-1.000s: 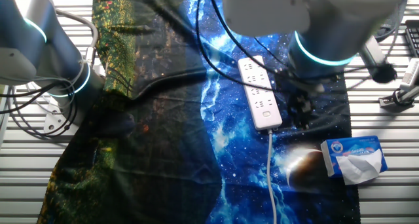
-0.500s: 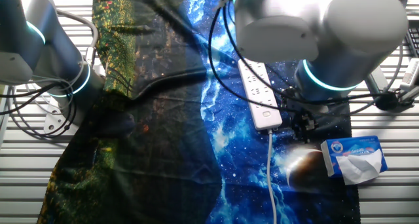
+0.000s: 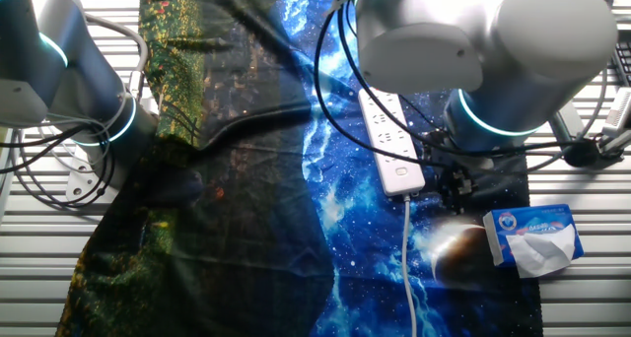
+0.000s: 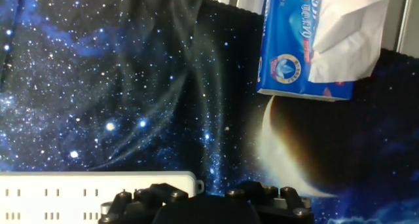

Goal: Turn off the power strip by pressing the button

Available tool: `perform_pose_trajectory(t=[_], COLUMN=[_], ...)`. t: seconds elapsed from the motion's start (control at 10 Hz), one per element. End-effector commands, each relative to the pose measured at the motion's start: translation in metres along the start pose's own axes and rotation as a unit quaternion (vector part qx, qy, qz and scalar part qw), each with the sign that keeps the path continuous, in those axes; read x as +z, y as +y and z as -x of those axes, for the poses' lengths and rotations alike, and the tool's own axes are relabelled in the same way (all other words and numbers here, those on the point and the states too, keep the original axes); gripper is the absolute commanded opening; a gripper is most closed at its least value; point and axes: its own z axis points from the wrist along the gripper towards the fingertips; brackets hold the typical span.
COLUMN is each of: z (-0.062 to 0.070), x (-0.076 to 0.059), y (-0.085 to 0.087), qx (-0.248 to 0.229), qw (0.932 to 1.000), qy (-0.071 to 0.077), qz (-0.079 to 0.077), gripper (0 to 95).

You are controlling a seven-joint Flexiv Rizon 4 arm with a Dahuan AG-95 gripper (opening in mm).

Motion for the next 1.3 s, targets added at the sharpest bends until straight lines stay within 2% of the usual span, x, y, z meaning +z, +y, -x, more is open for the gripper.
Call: perform_pose_trajectory(t=[0.1, 0.2, 0.3, 0.4, 0.5, 0.6, 0.7, 0.8, 0.9, 1.0, 1.2, 1.3], z=[-0.0035, -0.0042, -0.0041, -0.0041, -0.0041, -0.0041, -0.0041, -0.0041, -0.0041, -0.0041, -0.0041, -0.0041], x=[0.0025, 0.0026, 0.0024, 0.0024, 0.0024, 0.0024, 0.0024, 0.0024, 0.0024, 0.0024, 0.0024, 0.0024], y=[0.0014, 0.0016, 0.0013, 0.0013, 0.0013, 0.0013, 0.0013, 0.0013, 0.0013, 0.0013, 0.0013, 0.0013], qx=[0.008, 0.010, 0.001, -0.008, -0.011, -0.012, -0.018, -0.017, -0.017, -0.014, 0.010, 0.019], qw=[0.9999, 0.9999, 1.0000, 0.9999, 0.9997, 0.9995, 0.9996, 0.9998, 0.9998, 0.9997, 0.9996, 0.9995], qy=[-0.003, -0.003, -0.002, -0.004, -0.008, -0.013, -0.016, -0.011, -0.010, 0.000, 0.015, 0.016], qz=[-0.007, -0.006, -0.002, 0.007, 0.021, 0.026, 0.017, 0.003, 0.000, -0.019, -0.023, -0.021], gripper=[76.0, 57.0, 76.0, 76.0, 95.0, 95.0, 95.0, 95.0, 95.0, 95.0, 95.0, 95.0])
